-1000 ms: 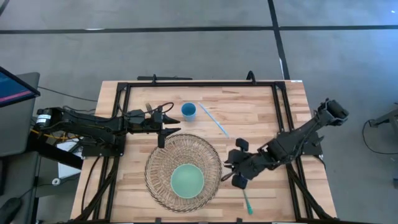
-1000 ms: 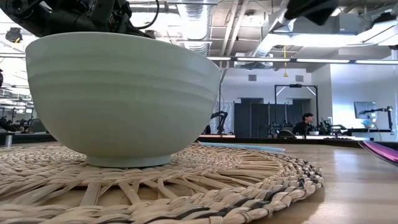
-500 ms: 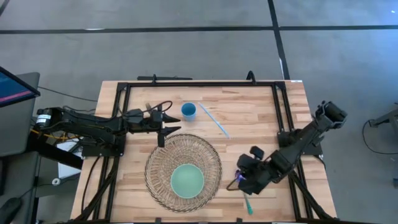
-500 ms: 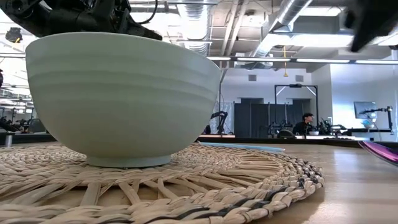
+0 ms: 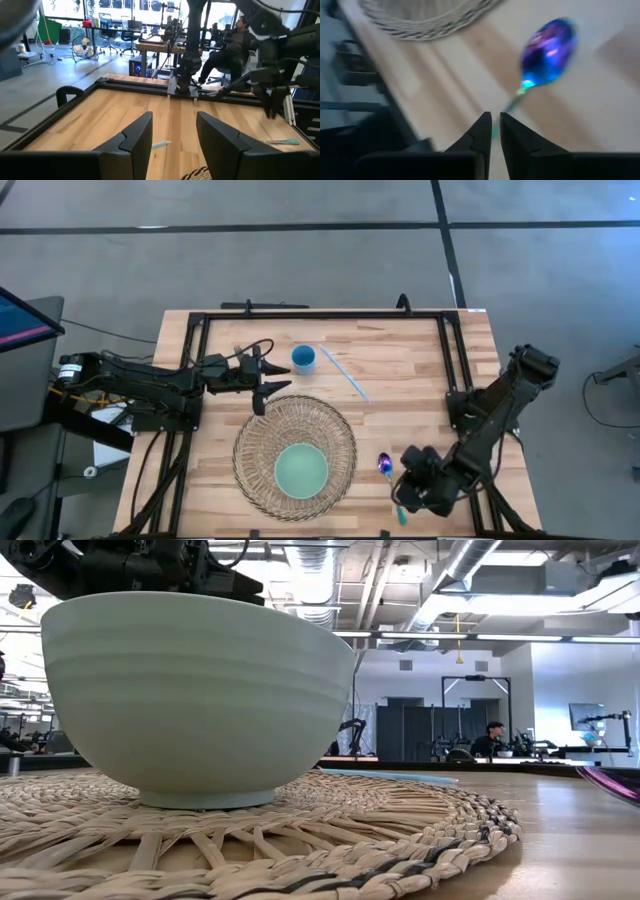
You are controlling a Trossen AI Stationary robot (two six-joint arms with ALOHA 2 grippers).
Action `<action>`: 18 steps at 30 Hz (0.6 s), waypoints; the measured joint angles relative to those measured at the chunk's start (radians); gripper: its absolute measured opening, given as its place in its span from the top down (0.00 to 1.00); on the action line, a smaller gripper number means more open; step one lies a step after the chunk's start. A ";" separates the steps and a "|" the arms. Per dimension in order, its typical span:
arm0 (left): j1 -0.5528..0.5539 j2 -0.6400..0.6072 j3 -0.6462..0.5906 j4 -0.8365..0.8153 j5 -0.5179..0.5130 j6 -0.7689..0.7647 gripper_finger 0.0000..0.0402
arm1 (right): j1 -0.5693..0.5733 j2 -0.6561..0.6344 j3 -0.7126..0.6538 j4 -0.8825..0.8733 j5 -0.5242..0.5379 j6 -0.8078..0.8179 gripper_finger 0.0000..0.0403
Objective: Pick & Place Utensil
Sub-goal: Put the blue spoon into the green bowl on the woven placemat
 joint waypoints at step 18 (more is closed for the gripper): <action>-0.015 0.002 0.000 0.003 0.000 -0.169 0.62 | -0.033 0.274 0.125 -0.062 -0.131 -0.035 0.89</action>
